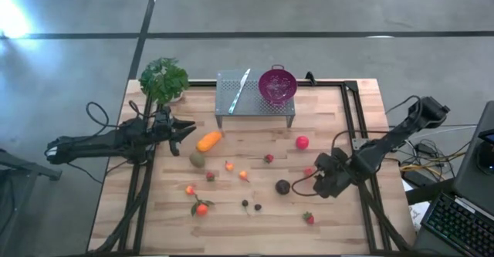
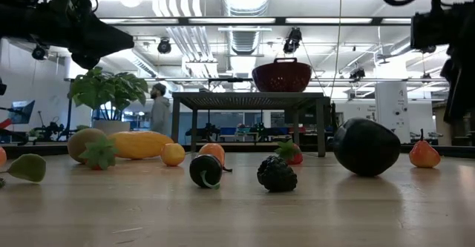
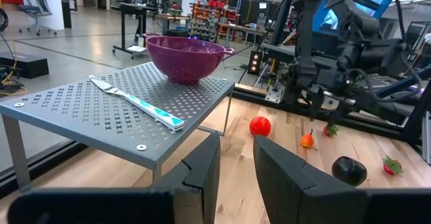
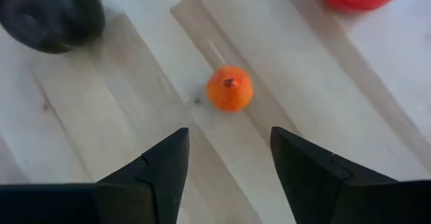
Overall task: Pick & Place Fruit
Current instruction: Put the orange pear into the violet strainer bowl on the shelf
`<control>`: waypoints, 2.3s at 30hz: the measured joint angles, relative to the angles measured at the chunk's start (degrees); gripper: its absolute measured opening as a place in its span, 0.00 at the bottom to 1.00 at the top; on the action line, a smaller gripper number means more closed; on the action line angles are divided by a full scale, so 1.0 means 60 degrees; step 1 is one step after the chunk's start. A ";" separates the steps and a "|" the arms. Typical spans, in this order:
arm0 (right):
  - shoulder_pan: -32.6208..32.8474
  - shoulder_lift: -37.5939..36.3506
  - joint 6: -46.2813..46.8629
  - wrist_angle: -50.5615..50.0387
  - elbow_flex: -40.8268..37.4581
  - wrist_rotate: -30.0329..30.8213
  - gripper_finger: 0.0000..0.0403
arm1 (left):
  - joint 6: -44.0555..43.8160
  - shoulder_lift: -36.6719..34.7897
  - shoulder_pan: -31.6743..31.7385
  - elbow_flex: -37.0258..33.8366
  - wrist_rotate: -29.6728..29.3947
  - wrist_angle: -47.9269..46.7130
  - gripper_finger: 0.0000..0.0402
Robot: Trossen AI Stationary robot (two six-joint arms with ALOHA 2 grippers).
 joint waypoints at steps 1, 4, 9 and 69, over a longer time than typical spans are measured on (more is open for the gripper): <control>-0.0018 0.0037 0.0001 0.0190 -0.0131 -0.0004 0.52 | 0.0000 0.0000 0.0000 0.0000 -0.0003 0.0000 0.24; -0.0028 0.0080 0.0006 0.0540 -0.0348 0.0005 0.53 | 0.0000 0.0000 0.0000 0.0000 -0.0001 0.0000 0.24; -0.0202 0.0074 -0.0055 0.0878 -0.0594 0.0033 0.56 | 0.0000 0.0000 0.0000 0.0000 0.0000 0.0004 0.24; -0.1663 0.1413 -0.2028 0.3187 -0.1141 -0.0632 0.34 | -0.0001 0.0000 0.0000 0.0000 -0.0003 0.0001 0.24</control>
